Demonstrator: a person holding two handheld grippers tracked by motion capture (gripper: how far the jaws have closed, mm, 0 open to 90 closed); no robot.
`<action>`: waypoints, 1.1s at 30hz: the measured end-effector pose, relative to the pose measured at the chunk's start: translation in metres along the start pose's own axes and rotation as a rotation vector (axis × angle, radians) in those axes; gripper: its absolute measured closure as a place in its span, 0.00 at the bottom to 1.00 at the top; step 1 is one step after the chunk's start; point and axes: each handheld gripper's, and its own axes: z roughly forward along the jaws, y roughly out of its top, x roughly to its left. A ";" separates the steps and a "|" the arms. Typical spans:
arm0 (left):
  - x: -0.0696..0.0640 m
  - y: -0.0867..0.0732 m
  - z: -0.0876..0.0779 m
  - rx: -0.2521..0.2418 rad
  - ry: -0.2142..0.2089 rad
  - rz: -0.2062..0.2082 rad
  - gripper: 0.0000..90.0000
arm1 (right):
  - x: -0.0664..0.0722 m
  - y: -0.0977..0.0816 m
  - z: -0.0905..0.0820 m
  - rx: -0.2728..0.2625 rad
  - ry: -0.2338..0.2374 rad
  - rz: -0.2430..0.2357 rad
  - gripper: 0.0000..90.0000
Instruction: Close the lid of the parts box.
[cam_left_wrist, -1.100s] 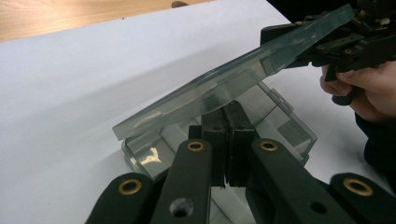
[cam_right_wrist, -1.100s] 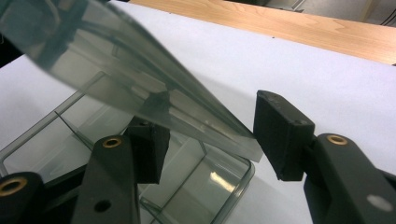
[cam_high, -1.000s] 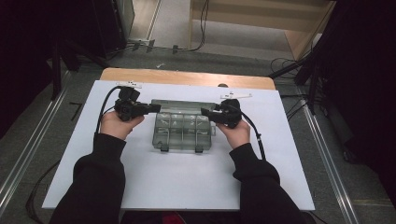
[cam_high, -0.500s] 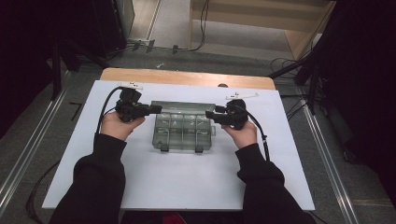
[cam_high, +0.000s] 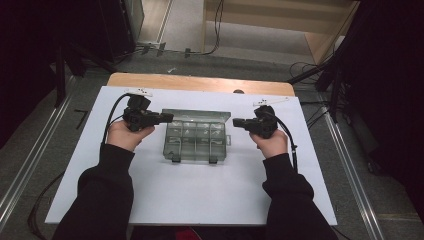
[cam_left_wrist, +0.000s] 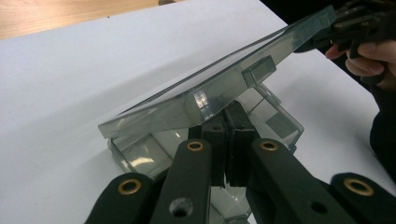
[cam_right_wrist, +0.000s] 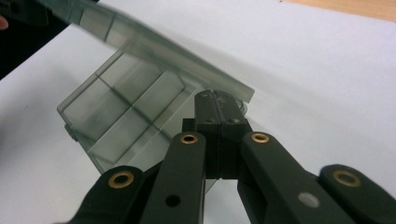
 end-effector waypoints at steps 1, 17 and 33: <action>0.000 -0.001 0.000 -0.001 -0.003 -0.001 0.99 | -0.001 0.002 0.000 0.006 0.003 -0.001 0.98; -0.011 -0.009 -0.010 0.018 -0.030 0.014 0.99 | 0.011 0.027 0.000 -0.064 0.006 -0.045 0.98; -0.012 -0.009 -0.012 -0.035 -0.013 0.037 0.99 | 0.019 0.027 0.007 -0.049 0.038 -0.051 0.98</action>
